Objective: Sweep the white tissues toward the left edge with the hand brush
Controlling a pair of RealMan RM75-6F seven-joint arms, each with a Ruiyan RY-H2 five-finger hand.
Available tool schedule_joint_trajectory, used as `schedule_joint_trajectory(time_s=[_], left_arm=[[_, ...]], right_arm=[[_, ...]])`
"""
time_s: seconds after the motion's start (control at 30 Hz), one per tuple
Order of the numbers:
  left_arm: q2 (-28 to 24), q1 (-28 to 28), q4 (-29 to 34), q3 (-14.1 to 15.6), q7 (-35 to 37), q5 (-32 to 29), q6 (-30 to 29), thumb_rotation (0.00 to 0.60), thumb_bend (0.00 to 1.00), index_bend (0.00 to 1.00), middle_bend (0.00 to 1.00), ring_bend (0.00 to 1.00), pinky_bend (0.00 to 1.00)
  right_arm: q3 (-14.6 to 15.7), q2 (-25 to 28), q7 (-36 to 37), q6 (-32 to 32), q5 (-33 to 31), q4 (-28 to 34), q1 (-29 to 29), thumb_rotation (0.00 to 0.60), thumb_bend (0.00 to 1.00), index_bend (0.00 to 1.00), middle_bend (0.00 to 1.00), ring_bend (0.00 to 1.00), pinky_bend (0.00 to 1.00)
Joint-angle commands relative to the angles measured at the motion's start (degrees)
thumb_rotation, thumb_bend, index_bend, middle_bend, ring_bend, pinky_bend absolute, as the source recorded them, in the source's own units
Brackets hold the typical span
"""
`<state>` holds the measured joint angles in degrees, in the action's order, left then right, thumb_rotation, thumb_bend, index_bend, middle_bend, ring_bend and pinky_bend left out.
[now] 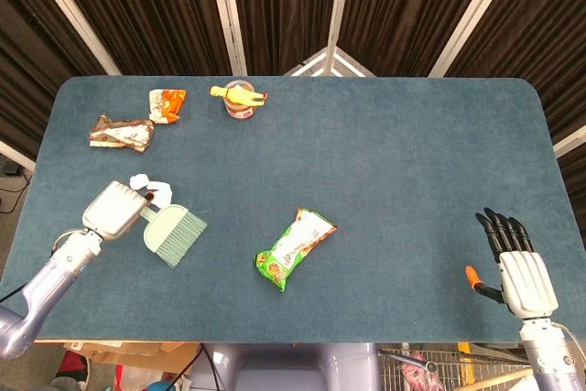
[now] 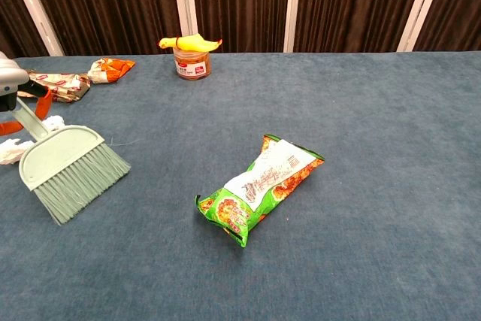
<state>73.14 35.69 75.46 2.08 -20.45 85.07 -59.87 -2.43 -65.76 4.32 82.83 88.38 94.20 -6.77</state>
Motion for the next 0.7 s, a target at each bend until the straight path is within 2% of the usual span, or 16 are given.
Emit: schedule_joint_trajectory(time_s=[0.03,0.33,0.57,0.7], left_arm=[[2.2,-0.2,-5.0,-0.4,0.0,-1.3,1.2,0.600,0.76,0.80,1.00,1.00,0.99],[0.5,-1.7,-12.8,-2.1,1.7,-4.8,1.5,0.600,0.76,0.80,1.00,1.00,0.99],[-3.3,-2.9,-16.3,-4.0,3.5,-7.0,0.4,0.600,0.76,0.80,1.00,1.00,0.99],[-4.5,-3.5,-16.6,-6.1,5.5,-8.9,-1.2,0.600,0.76,0.80,1.00,1.00,0.99]], right_arm=[[-0.1,0.0,0.1,-0.1,-0.2,0.0,0.0,0.600,0.34,0.00,0.00,0.00,0.00],[-0.1,0.0,0.1,0.0,-0.3,0.0,0.1,0.600,0.34,0.00,0.00,0.00,0.00],[-0.1,-0.2,-0.3,0.3,0.1,0.1,0.1,0.600,0.34,0.00,0.00,0.00,0.00],[-0.1,-0.2,-0.5,0.3,0.1,0.1,0.1,0.600,0.34,0.00,0.00,0.00,0.00]])
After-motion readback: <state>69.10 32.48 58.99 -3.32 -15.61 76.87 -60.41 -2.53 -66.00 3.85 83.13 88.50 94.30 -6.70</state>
